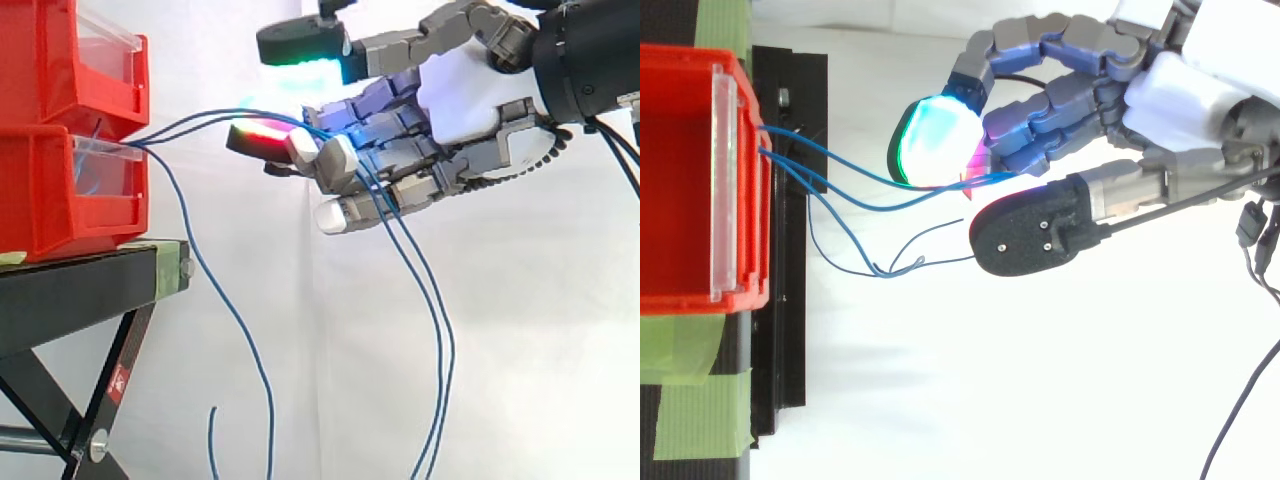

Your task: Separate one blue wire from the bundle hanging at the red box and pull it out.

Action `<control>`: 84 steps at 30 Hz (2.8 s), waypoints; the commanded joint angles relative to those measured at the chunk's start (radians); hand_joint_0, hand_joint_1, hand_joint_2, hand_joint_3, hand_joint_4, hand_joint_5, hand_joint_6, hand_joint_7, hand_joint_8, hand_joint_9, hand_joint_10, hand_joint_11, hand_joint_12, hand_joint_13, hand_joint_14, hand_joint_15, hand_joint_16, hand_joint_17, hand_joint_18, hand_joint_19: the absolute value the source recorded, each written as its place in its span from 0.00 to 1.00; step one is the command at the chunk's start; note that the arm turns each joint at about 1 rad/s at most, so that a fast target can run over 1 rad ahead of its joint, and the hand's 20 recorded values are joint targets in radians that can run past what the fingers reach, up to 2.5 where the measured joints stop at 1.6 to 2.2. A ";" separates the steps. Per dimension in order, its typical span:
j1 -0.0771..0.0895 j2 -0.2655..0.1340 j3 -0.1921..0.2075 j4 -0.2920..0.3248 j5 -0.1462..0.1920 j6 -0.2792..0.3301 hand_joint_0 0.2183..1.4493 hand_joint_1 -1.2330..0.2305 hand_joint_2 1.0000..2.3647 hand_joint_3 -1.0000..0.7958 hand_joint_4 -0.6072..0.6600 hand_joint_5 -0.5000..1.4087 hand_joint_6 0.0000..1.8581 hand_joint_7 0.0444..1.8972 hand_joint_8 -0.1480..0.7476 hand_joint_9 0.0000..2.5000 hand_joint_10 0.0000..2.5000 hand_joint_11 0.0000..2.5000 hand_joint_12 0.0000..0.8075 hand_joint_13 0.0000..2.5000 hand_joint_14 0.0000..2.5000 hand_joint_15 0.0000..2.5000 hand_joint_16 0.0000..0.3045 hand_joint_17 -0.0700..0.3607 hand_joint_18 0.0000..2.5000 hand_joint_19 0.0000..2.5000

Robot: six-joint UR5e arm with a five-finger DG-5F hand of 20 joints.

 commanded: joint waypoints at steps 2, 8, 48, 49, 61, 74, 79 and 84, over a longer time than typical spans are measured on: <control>0.000 0.000 0.000 -0.002 0.000 0.000 0.39 0.25 0.01 0.42 0.61 0.15 0.43 0.42 0.49 0.35 0.01 0.51 0.47 0.40 0.01 0.58 0.16 0.42 0.28 0.20; 0.000 0.000 0.000 0.000 0.000 0.000 0.36 0.28 0.01 0.43 0.61 0.15 0.43 0.42 0.50 0.37 0.01 0.50 0.47 0.41 0.01 0.58 0.16 0.41 0.29 0.21; 0.000 0.000 0.000 0.014 -0.001 -0.316 0.26 0.34 0.00 0.30 0.63 0.16 0.43 0.42 0.51 0.37 0.01 0.50 0.48 0.41 0.00 0.58 0.16 0.42 0.30 0.22; 0.000 0.000 0.000 0.014 -0.003 -0.316 0.26 0.34 0.00 0.30 0.63 0.16 0.43 0.42 0.51 0.37 0.01 0.50 0.48 0.41 0.00 0.58 0.16 0.42 0.30 0.22; 0.000 0.000 0.000 0.052 -0.001 -0.315 0.34 0.29 0.01 0.38 0.62 0.16 0.46 0.43 0.50 0.38 0.01 0.51 0.46 0.42 0.01 0.58 0.15 0.41 0.30 0.21; 0.000 0.000 0.000 0.052 -0.001 -0.307 0.25 0.27 0.00 0.28 0.64 0.15 0.46 0.41 0.51 0.37 0.00 0.54 0.49 0.42 0.00 0.58 0.17 0.43 0.30 0.21; 0.000 0.000 0.000 0.050 0.000 -0.339 0.26 0.26 0.00 0.28 0.64 0.15 0.46 0.41 0.51 0.37 0.00 0.53 0.48 0.41 0.00 0.58 0.16 0.42 0.30 0.21; 0.002 0.000 0.000 0.052 0.000 -0.418 0.31 0.24 0.01 0.34 0.63 0.15 0.47 0.42 0.50 0.36 0.01 0.55 0.46 0.41 0.01 0.58 0.16 0.42 0.30 0.21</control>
